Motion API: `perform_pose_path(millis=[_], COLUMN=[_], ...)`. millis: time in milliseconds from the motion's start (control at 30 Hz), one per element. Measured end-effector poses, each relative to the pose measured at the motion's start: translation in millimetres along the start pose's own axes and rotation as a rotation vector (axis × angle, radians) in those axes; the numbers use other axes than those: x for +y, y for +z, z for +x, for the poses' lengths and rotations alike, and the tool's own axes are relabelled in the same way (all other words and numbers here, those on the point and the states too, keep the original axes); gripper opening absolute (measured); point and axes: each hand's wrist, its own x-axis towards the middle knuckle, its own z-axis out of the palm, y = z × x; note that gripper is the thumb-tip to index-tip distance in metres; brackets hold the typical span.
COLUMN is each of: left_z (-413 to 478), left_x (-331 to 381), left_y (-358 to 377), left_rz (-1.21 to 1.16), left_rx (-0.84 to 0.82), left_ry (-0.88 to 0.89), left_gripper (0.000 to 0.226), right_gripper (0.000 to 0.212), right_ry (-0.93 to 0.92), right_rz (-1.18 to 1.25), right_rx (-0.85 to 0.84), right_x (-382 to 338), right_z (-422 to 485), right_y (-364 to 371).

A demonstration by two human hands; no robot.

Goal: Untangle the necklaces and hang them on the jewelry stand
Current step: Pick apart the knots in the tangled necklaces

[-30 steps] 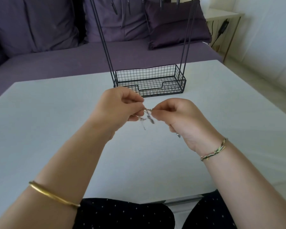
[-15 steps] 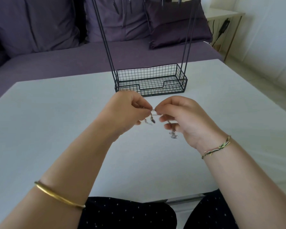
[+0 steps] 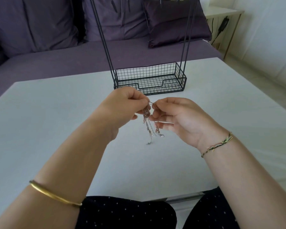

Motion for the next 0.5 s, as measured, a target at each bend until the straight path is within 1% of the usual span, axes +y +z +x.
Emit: perform_pose_path(millis=[133,233,367,500], left_z=[0.9,1.1,2.4,2.9], left_x=[2.5,5.3,6.5,6.3], left_y=[0.9,3.6,8.3,9.4], left_rz=[-0.045,-0.098,-0.1,-0.138], left_rx=[0.005,0.019,0.052,0.066], left_ry=[-0.04,-0.069,-0.065,-0.079], left_gripper=[0.011,0.012,0.024,0.029], right_gripper=[0.023,0.023,0.021,0.022], right_ry=[-0.021,-0.048,-0.079,-0.065], right_rz=[-0.002,-0.067,-0.163,-0.156], right_rx=[0.038,0.06,0.075,0.065], right_x=[0.5,1.6,4.1,4.3], right_z=[1.0,1.9,3.4,3.9], right_y=[1.1,1.3,1.8,1.3])
